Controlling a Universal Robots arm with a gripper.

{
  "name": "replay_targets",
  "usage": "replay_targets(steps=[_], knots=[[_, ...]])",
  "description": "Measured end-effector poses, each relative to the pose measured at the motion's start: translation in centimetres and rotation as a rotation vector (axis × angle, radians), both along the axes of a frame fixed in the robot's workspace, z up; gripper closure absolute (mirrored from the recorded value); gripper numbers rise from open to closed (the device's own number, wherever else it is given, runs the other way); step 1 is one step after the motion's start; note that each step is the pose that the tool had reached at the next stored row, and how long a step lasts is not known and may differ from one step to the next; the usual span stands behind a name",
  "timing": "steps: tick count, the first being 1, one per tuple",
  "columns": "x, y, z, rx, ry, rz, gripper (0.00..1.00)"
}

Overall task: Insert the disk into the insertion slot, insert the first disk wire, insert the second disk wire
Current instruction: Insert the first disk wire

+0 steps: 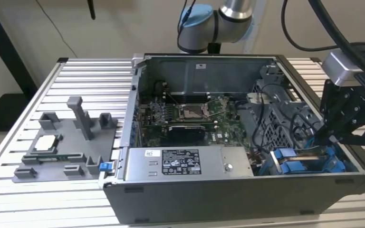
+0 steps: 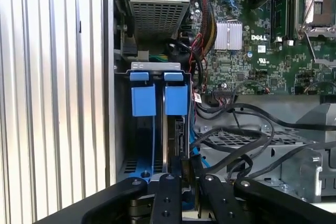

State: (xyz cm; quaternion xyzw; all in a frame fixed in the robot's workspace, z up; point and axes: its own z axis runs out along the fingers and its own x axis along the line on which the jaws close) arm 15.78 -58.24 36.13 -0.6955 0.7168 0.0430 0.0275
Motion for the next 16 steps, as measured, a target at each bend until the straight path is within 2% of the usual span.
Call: replay_targets(steps=[7,16], knots=[[0.1,0.19,-0.48,-0.0003,-0.001,-0.002,1.0],[0.1,0.18,-1.04,-0.0006,-0.0107,-0.002,1.0]])
